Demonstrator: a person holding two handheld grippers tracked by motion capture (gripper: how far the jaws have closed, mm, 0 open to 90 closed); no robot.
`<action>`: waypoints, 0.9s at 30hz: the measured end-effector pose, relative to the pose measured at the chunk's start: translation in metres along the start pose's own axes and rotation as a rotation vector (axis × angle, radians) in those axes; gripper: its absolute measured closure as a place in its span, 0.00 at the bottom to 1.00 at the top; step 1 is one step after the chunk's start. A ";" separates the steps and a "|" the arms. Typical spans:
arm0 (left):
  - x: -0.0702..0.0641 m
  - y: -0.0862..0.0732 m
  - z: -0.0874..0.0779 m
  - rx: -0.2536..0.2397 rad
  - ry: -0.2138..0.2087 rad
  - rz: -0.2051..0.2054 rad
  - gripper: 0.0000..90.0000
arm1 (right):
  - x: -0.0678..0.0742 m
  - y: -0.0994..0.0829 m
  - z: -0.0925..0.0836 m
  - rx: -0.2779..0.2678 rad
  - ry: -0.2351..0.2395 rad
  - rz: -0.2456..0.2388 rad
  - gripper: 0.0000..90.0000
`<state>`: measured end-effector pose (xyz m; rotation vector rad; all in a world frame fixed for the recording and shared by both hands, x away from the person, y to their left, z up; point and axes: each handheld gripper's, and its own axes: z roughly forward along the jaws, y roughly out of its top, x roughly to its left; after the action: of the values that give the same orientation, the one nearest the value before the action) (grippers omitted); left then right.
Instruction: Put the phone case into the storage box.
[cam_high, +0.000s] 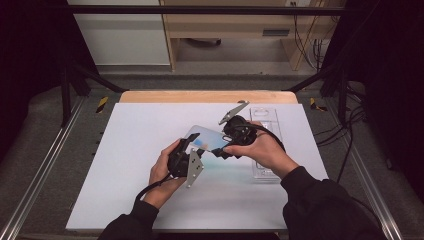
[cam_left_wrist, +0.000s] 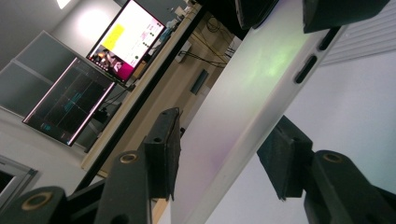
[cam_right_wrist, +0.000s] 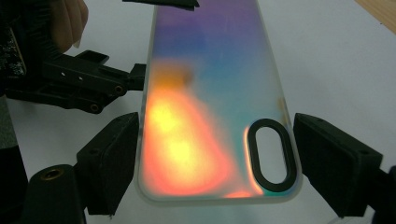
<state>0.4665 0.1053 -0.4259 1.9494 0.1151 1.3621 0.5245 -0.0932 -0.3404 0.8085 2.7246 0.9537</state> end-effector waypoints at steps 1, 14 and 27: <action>0.000 0.000 0.000 -0.002 -0.001 0.001 0.58 | 0.000 0.000 0.000 -0.001 0.001 0.002 0.20; -0.002 0.000 0.000 -0.003 -0.005 0.018 0.64 | 0.001 0.000 -0.002 0.002 0.007 0.001 0.20; -0.009 0.004 -0.002 0.025 0.004 0.120 0.82 | -0.002 -0.001 -0.004 -0.014 0.033 0.038 0.19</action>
<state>0.4596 0.0996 -0.4300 2.0022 0.0174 1.4482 0.5250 -0.0971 -0.3383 0.8525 2.7366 1.0006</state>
